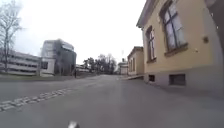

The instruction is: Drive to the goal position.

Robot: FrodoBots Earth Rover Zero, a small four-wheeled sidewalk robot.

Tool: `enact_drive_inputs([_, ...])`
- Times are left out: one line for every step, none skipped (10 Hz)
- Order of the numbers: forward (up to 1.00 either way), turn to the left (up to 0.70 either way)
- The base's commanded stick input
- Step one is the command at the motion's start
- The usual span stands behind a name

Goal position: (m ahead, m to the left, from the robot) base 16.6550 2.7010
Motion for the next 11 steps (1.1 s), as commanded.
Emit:
enact_drive_inputs([1.0,0.0])
enact_drive_inputs([1.0,0.0])
enact_drive_inputs([1.0,0.0])
enact_drive_inputs([1.0,0.0])
enact_drive_inputs([1.0,0.0])
enact_drive_inputs([1.0,0.0])
enact_drive_inputs([1.0,0.0])
enact_drive_inputs([1.0,0.0])
enact_drive_inputs([1.0,0.0])
enact_drive_inputs([1.0,0.0])
enact_drive_inputs([1.0,0.0])
